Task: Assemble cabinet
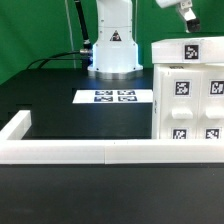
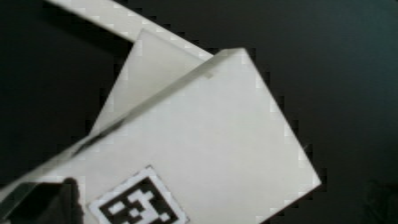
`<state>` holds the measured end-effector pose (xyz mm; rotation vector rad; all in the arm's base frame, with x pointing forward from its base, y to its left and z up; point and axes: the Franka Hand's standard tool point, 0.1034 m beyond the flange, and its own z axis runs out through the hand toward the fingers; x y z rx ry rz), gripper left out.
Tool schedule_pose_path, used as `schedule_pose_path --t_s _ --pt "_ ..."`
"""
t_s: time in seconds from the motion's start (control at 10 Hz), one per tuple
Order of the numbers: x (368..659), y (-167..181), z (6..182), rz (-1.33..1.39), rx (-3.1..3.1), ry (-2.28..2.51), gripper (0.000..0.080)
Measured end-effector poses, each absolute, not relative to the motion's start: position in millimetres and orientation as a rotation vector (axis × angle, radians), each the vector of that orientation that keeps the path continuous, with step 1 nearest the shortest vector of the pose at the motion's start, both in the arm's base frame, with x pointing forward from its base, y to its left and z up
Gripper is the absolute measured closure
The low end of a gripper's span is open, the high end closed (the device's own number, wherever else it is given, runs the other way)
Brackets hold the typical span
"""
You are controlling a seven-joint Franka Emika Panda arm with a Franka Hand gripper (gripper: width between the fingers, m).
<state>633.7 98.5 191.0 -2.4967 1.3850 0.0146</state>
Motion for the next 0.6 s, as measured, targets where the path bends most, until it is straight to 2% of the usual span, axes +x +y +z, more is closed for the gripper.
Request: schedule_pose_path --t_s 0.5,0.6 --pt "633.4 96.9 190.1 -0.059 -2.710 0.931 0.0002" --pt "633.6 94.3 189.7 -0.109 -2.828 0.662 0.0002"
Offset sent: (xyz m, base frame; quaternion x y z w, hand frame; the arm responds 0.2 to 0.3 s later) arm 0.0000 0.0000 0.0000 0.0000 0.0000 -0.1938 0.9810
